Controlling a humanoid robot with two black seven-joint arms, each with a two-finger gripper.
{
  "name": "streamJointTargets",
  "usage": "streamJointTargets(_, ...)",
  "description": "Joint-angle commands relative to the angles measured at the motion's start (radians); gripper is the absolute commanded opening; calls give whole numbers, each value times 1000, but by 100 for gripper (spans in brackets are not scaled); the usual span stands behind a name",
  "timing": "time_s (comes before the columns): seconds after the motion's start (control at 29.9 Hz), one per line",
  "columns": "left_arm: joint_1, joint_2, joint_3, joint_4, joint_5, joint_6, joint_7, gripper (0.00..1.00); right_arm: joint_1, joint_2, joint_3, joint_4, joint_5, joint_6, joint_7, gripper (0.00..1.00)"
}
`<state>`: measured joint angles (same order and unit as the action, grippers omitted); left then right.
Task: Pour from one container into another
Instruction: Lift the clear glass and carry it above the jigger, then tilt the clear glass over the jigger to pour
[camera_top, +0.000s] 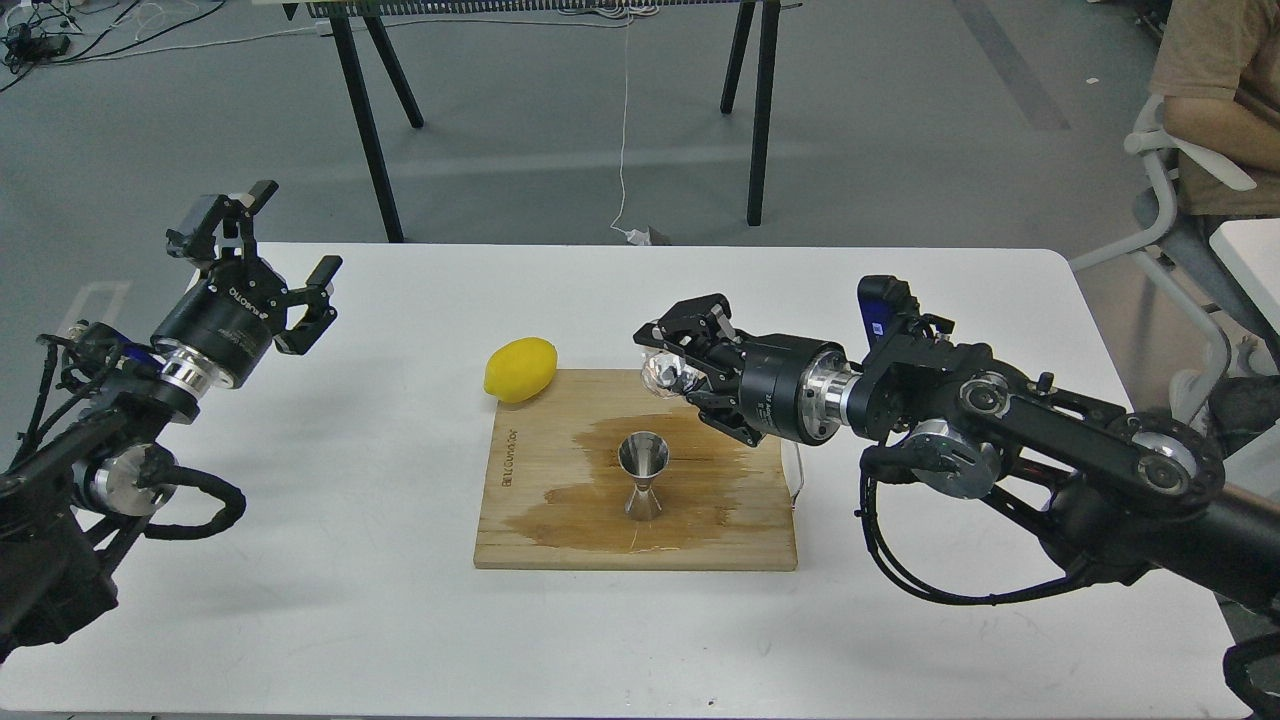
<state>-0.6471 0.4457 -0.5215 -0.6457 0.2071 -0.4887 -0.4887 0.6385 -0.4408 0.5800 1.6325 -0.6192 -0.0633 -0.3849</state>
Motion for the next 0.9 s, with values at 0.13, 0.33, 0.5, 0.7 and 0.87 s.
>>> streamJointTargets(0.13, 1, 1, 0, 0, 0, 0, 0, 100, -5, 2, -32, 1, -131, 10, 40, 44)
streamJointTargets(0.33, 1, -2, 0, 0, 0, 0, 0, 100, -14, 2, -46, 1, -237, 10, 72, 44)
streamJointTargets(0.5, 1, -4, 0, 0, 0, 0, 0, 100, -14, 4, -65, 1, -261, 10, 89, 45)
streamJointTargets(0.7, 3, -4, 0, 0, 0, 0, 0, 100, -14, 42, -77, -8, -264, 10, 100, 45)
streamJointTargets(0.87, 3, -5, 0, 0, 0, 0, 0, 100, -16, 70, -80, -14, -274, 10, 100, 45)
